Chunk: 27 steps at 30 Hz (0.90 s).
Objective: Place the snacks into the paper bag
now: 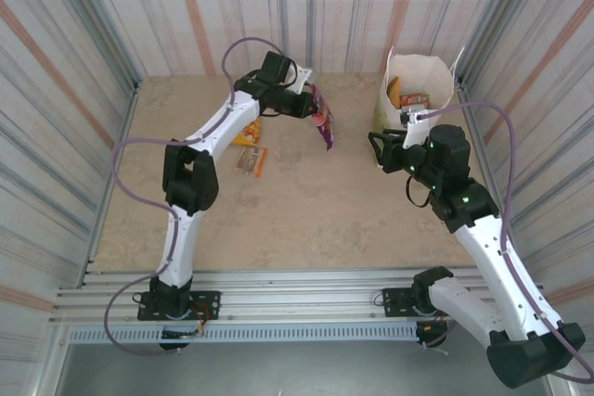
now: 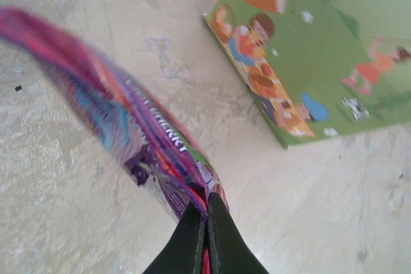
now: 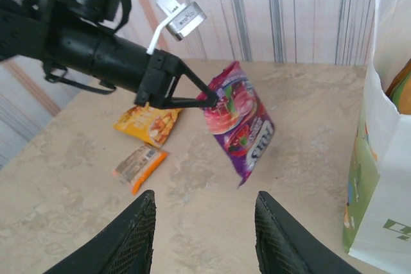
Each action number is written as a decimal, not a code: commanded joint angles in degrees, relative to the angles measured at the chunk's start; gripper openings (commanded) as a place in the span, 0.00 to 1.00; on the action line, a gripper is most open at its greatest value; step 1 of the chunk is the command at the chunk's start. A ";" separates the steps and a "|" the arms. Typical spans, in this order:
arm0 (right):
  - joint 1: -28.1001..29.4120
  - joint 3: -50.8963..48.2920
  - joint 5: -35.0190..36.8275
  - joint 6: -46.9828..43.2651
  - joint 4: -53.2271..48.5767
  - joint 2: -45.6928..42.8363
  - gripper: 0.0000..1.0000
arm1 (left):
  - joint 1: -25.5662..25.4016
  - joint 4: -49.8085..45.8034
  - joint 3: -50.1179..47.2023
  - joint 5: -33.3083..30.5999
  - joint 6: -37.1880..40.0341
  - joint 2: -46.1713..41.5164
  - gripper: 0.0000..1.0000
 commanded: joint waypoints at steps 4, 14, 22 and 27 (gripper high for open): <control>-0.33 -0.01 -3.20 -7.29 -3.27 0.25 0.46 | -4.16 -16.49 1.94 -5.82 25.17 -10.08 0.00; -1.32 1.71 -13.76 -14.78 -5.22 3.78 0.52 | -9.96 -19.62 -10.07 -9.37 42.28 -25.72 0.00; -5.36 -0.16 -29.42 -20.58 -0.35 3.76 0.67 | -10.40 -17.58 -17.99 -2.59 48.14 -37.22 0.00; -6.40 0.26 -38.80 -20.01 2.02 5.27 0.73 | -10.49 -14.08 -23.07 0.93 49.56 -43.68 0.00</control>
